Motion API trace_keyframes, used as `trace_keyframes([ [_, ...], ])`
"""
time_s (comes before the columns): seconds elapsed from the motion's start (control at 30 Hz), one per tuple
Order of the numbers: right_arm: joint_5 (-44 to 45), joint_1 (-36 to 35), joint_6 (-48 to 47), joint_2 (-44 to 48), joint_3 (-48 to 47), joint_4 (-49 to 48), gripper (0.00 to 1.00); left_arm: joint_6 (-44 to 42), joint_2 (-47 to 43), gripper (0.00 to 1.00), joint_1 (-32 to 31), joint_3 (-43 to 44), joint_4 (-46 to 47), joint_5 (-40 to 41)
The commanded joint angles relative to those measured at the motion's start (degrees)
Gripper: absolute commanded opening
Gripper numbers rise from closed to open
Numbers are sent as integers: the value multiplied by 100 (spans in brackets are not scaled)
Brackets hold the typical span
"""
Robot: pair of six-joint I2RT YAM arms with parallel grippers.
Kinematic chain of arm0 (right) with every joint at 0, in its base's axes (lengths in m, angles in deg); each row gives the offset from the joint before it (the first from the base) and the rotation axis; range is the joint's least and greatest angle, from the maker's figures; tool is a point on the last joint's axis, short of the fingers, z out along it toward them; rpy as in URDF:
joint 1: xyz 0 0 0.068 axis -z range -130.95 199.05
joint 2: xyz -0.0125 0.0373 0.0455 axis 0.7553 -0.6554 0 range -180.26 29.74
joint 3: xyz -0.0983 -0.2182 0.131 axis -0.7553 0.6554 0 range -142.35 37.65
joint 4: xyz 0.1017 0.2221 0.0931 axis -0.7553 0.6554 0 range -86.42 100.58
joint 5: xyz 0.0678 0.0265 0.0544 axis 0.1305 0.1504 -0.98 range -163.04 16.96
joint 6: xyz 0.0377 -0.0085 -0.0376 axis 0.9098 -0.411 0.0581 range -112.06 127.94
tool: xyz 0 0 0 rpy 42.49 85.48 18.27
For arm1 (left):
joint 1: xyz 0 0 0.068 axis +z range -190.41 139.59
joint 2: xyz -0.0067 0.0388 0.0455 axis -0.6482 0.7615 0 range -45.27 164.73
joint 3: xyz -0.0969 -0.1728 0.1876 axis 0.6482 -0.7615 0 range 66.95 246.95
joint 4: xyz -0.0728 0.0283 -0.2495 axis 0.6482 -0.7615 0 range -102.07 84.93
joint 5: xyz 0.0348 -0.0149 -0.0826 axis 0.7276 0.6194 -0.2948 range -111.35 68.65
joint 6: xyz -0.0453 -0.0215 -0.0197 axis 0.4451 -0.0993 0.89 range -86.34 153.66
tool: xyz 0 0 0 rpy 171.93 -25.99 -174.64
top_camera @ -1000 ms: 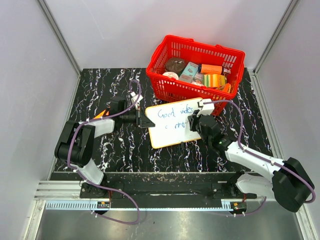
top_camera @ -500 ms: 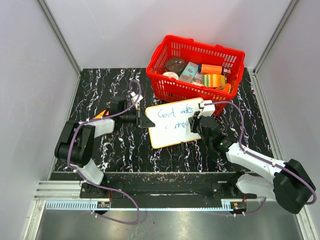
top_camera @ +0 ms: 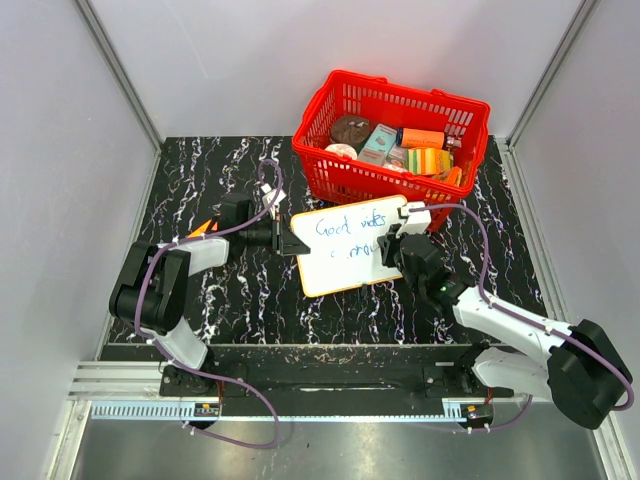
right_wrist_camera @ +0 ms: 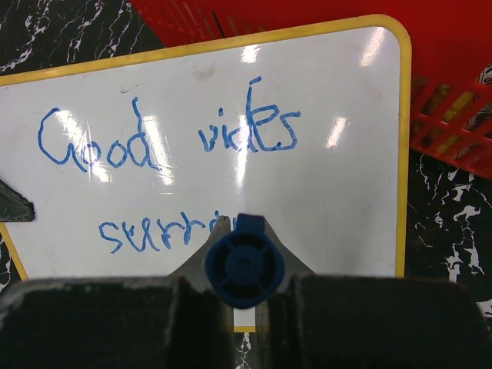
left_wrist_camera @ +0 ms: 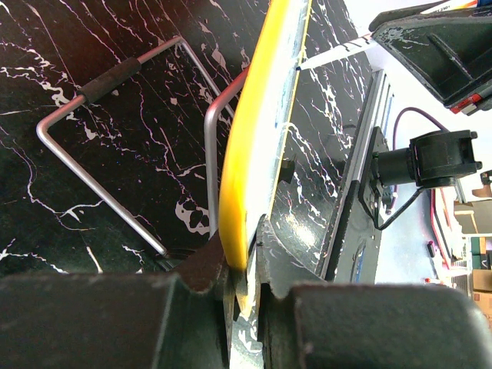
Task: Write a sentence on the whiteboard
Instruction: Write on the whiteboard at the whiteboard stand.
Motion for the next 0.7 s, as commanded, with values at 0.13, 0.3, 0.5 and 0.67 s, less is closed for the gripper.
trace_keyframes([
  [0.13,312,43,-34,-35,-77,128,0,-698,245,0,-125,-41,-279,900],
  [0.3,365,70,-78,-131,-234,75,0,-698,245,0,-125,-41,-279,900],
  [0.5,400,79,-86,-228,-384,-13,0,-698,253,0,-125,-41,-288,891],
  [0.67,453,114,-130,-263,-455,-21,0,-698,245,0,-125,-50,-279,891],
])
